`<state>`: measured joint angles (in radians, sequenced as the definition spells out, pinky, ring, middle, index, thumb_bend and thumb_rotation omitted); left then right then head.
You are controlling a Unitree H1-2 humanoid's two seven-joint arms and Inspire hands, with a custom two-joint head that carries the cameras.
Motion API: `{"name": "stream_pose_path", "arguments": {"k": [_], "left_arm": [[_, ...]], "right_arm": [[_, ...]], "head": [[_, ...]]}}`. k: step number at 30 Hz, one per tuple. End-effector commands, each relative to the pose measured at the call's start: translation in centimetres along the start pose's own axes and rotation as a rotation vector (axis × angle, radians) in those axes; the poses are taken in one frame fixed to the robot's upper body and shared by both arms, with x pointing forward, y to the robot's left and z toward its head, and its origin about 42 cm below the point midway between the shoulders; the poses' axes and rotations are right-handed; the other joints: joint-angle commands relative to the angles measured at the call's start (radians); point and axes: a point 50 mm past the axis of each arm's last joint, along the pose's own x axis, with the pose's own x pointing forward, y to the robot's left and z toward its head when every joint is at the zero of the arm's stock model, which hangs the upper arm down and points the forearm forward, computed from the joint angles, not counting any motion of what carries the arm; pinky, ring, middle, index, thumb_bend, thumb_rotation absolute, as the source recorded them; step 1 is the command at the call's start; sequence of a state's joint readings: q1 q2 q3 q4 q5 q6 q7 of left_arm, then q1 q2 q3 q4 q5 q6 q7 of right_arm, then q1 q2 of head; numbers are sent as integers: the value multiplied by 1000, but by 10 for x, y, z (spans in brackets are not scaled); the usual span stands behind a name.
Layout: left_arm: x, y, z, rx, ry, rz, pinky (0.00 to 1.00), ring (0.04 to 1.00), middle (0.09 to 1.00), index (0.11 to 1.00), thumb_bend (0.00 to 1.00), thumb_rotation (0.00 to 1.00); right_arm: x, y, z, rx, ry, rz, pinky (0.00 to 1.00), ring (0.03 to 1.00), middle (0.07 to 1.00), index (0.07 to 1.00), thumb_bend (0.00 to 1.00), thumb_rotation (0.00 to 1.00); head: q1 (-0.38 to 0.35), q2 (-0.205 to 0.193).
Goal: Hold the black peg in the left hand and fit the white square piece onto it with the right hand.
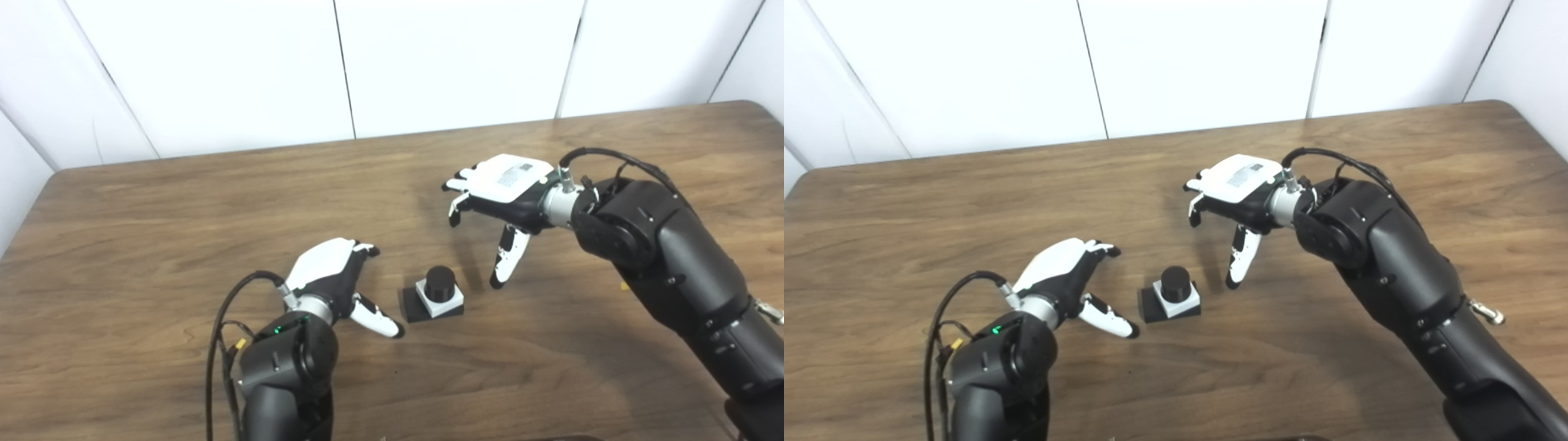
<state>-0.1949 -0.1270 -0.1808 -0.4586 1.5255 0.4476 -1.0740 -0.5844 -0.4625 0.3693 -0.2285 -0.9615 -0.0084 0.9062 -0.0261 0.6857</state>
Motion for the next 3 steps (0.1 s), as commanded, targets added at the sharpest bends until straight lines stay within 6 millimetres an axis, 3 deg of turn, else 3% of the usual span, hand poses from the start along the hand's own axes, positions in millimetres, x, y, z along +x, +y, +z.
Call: {"name": "stream_pose_path", "arguments": {"k": [1, 3], "left_arm": [[-6, 21, 2, 26, -31, 68, 1000, 1000, 1000, 895, 1000, 219], [-7, 24, -3, 17, -18, 69, 1000, 1000, 1000, 902, 1000, 221]], "right_arm": [[-4, -27, -8, 11, 26, -82, 1000, 1000, 982, 764, 1000, 368], [-5, -28, -9, 25, 31, -86, 1000, 1000, 980, 765, 1000, 366]], "head": [[0, 1], [5, 0]]}}
